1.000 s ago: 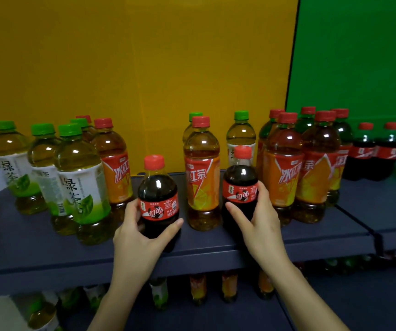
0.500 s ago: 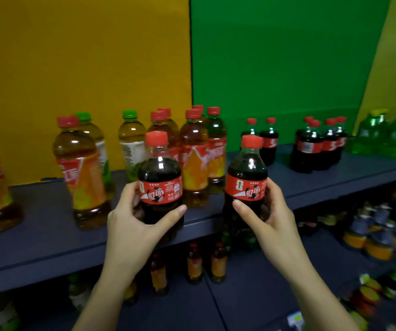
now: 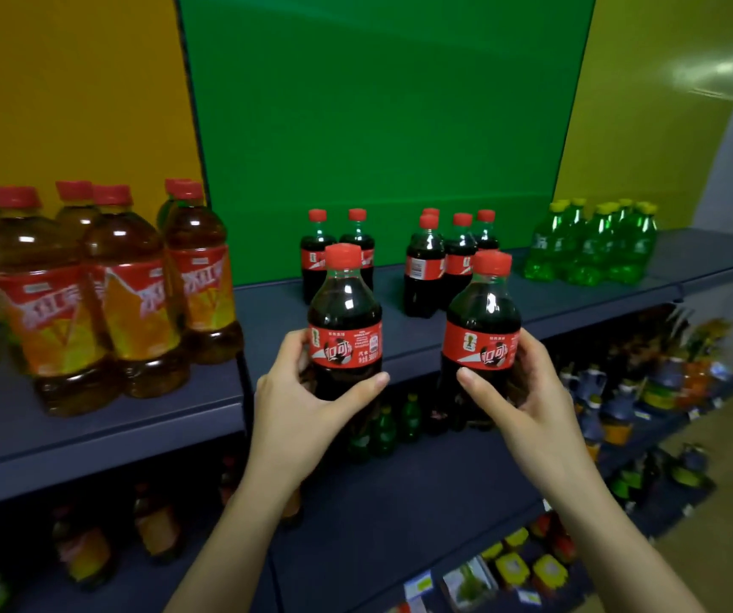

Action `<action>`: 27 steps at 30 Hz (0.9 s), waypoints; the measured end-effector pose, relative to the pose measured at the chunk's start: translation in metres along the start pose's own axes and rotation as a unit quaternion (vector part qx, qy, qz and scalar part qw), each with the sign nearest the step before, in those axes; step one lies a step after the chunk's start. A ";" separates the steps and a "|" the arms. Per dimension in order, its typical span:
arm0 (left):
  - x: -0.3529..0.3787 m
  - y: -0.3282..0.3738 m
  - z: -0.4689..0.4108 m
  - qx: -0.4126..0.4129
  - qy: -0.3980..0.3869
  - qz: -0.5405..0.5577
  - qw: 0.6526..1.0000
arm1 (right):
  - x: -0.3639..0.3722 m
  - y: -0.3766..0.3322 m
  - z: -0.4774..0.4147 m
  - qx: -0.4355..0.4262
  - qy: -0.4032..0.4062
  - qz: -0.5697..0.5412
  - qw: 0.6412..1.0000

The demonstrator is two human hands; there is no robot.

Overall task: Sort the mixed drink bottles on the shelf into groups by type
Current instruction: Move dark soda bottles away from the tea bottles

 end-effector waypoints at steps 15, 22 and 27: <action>0.101 -0.053 -0.092 -0.017 0.073 -0.117 0.990 | 0.039 0.093 -0.132 0.001 -0.068 -0.044 0.997; 0.107 -0.067 -0.111 -0.040 0.104 -0.197 0.974 | 0.079 0.117 -0.157 0.019 -0.120 -0.082 0.989; 0.111 -0.070 -0.114 -0.049 0.103 -0.233 0.966 | 0.088 0.124 -0.165 -0.011 -0.126 -0.057 0.990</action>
Point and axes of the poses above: each hand's wrist, its own z-axis away from the middle knuckle, its own x-axis out of the palm, y = z × x, the point moved 1 cm from there along -z, towards the middle knuckle, and after that the axes turned 12 degrees about y, right-handed, at the moved point
